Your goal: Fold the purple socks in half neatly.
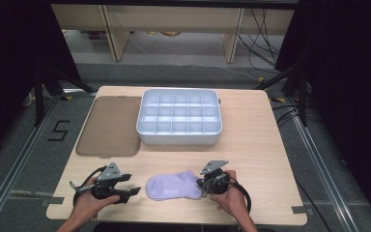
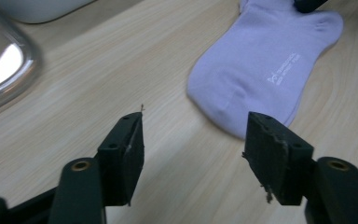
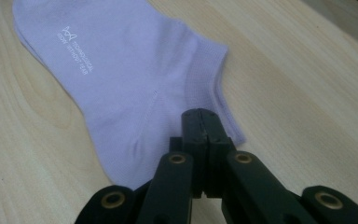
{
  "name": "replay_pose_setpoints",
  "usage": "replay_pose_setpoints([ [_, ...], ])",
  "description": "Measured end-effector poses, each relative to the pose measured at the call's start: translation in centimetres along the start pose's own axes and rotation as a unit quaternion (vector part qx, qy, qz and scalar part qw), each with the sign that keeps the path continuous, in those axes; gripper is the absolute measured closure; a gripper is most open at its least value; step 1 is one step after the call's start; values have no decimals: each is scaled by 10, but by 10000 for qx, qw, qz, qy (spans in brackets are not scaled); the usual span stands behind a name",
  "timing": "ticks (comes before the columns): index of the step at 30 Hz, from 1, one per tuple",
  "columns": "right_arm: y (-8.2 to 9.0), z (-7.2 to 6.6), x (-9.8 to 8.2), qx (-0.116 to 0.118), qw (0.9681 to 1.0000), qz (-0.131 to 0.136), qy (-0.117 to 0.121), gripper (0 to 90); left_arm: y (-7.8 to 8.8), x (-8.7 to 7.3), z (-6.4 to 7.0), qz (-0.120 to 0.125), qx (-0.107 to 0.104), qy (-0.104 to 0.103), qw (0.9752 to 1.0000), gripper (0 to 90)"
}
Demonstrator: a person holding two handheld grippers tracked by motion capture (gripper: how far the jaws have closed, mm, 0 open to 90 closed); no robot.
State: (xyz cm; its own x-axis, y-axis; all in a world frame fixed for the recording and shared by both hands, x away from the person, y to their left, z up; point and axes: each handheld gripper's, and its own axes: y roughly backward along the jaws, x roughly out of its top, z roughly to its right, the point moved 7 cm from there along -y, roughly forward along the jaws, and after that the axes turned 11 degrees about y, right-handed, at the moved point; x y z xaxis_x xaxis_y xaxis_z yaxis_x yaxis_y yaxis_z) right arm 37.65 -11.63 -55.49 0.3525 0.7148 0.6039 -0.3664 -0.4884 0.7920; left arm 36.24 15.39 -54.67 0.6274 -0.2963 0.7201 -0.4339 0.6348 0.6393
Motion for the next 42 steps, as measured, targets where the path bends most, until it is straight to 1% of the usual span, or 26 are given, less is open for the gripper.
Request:
replay_pose_setpoints([
  [1, 2, 0, 0, 21, 10000, -76, -2, 900, -4, 2, 2, 5, -52, 74, 10000, 402],
  [4, -1, 0, 0, -16, 10000, -8, -39, 900, -18, 8, 10, -30, -46, 37, 10000, 470],
  [6, -1, 0, 0, -7, 10000, 5, -26, 900, -23, 8, 13, -153, -80, -50, 9998, 482],
  [9, 1, -1, -1, 26, 9999, -97, -78, 900, -31, 7, 18, -311, 23, -194, 9993, 522],
  [11, 0, 0, -1, -45, 10000, -37, -72, 900, -36, 6, 20, -352, 56, -163, 9992, 566],
  [14, 1, 0, -1, 19, 10000, -70, -13, 900, -37, 4, 24, -502, -32, -386, 9980, 656],
  [15, 0, -1, 0, 18, 10000, 23, -27, 900, -37, 4, 25, -501, -61, -422, 9978, 696],
  [18, 1, -1, 0, 7, 10000, -53, -3, 900, -40, 5, 25, -471, -186, -539, 9973, 795],
  [19, 1, -1, 0, 7, 10000, -53, -3, 900, -40, 4, 27, -462, -251, -412, 9978, 795],
  [20, 1, 0, 0, 9, 10000, -39, 36, 898, -40, 4, 26, -451, -266, -412, 9978, 804],
  [21, 2, -1, 0, 39, 10000, -29, 2, 890, -39, 5, 25, -471, -282, -525, 9971, 809],
  [22, 2, -1, 1, 22, 10000, -32, 5, 885, -40, 4, 27, -407, -263, -372, 9981, 811],
  [23, 2, -1, 2, -2, 10000, -6, 4, 882, -40, 5, 28, -369, -317, -360, 9982, 812],
  [24, 2, -3, 8, -69, 9998, 177, 46, 883, -39, 6, 27, -358, -369, -441, 9977, 814],
  [25, 2, -3, 8, -69, 9998, 177, 46, 883, -39, 6, 27, -358, -369, -441, 9977, 814],
  [26, 3, -10, 17, 40, 9991, 397, 124, 883, -38, 7, 27, -342, -374, -441, 9977, 814],
  [27, 3, -10, 17, 40, 9991, 397, 124, 883, -37, 8, 28, -299, -395, -407, 9979, 814],
  [28, 1, -21, 25, 183, 9987, 425, 225, 883, -35, 8, 28, -317, -392, -457, 9977, 815],
  [30, -1, -26, 28, 270, 9982, 418, 323, 883, -32, 11, 31, -249, -413, -411, 9980, 815],
  [31, -5, -33, 32, 332, 9981, 401, 328, 883, -31, 12, 30, -278, -430, -547, 9972, 815],
  [34, -18, -47, 41, 507, 9969, 290, 528, 888, -28, 13, 33, -265, -494, -508, 9971, 816],
  [35, -18, -47, 41, 507, 9969, 290, 528, 888, -28, 13, 35, -240, -524, -395, 9976, 816],
  [38, -30, -58, 45, 553, 9954, 84, 774, 897, -23, 15, 35, -200, -565, -411, 9974, 818],
  [39, -32, -60, 47, 582, 9950, 88, 803, 897, -21, 15, 35, -209, -537, -379, 9976, 819],
  [40, -36, -65, 51, 581, 9949, 154, 807, 897, -17, 18, 35, -161, -646, -452, 9968, 819],
  [42, -37, -68, 53, 626, 9947, 186, 796, 898, -14, 18, 34, -186, -595, -473, 9969, 818],
])
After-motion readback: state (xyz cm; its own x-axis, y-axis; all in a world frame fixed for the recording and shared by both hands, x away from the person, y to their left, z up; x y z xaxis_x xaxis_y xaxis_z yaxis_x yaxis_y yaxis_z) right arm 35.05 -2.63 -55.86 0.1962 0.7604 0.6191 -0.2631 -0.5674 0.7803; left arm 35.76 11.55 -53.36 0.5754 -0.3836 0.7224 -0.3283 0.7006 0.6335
